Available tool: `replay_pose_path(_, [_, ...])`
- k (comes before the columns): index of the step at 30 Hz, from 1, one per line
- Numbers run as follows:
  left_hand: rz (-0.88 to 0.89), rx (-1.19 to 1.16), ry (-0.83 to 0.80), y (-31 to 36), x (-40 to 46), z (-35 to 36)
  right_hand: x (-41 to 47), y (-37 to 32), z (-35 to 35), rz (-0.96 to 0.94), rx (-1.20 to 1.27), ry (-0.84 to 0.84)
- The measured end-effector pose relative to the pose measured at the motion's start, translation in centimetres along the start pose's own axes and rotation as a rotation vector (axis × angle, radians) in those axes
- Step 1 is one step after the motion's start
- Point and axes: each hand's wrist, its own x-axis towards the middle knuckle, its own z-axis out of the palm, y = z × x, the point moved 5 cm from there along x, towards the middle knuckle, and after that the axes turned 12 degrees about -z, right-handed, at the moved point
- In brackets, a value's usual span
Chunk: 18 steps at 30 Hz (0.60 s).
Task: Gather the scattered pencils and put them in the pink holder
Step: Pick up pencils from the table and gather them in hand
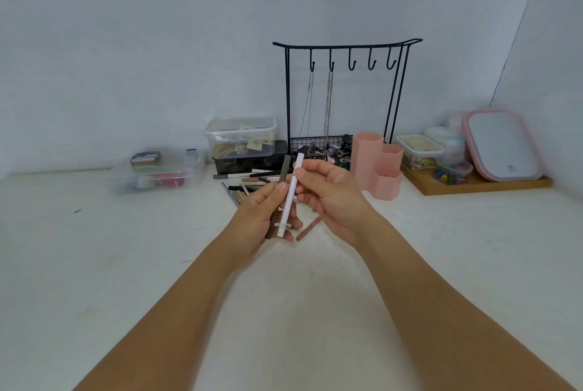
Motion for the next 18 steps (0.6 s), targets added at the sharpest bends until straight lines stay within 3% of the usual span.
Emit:
replay_pose_path(9, [0.020,0.098,-0.031,-0.2,-0.2,0.3,0.3,0.4,-0.5,-0.019,-0.038,-0.024])
replay_pose_path(18, [-0.039,0.139,0.014,-1.1,0.2,0.8,0.4,0.6,-1.1,-0.062,-0.372,-0.048])
